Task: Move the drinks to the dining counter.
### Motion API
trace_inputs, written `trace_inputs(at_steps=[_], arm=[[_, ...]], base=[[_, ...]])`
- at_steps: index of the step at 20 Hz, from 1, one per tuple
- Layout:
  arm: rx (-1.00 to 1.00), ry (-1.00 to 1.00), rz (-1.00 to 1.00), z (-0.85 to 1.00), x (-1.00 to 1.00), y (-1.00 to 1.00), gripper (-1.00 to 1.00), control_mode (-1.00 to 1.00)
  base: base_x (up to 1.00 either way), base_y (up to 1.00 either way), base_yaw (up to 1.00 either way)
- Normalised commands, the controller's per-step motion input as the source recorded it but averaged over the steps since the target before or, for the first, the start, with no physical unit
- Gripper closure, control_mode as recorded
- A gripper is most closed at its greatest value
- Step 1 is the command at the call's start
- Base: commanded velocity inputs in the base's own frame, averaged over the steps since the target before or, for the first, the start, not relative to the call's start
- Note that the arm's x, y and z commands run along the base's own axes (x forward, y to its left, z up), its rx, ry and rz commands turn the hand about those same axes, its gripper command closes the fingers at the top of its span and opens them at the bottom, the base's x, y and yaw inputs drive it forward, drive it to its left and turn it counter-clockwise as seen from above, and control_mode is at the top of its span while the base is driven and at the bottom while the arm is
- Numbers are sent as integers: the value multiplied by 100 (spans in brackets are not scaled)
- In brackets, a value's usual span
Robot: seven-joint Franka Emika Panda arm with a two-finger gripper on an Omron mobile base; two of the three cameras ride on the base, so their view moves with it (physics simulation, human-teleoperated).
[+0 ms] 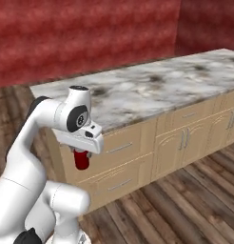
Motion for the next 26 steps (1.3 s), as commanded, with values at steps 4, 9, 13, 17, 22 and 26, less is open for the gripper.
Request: trace_inputs(at_steps=[4,9,13,17,22,26], arm=[[0,0,0,0,0,0,100,100],[0,0,0,0,0,0,100,100],[0,0,0,0,0,0,100,100],[0,0,0,0,0,0,100,100],[0,0,0,0,0,0,100,100],[0,0,0,0,0,0,100,100]], base=[[-15,100,-28],[0,100,-34],[0,100,-34],[4,100,-35],[26,100,-36],[29,100,-36]])
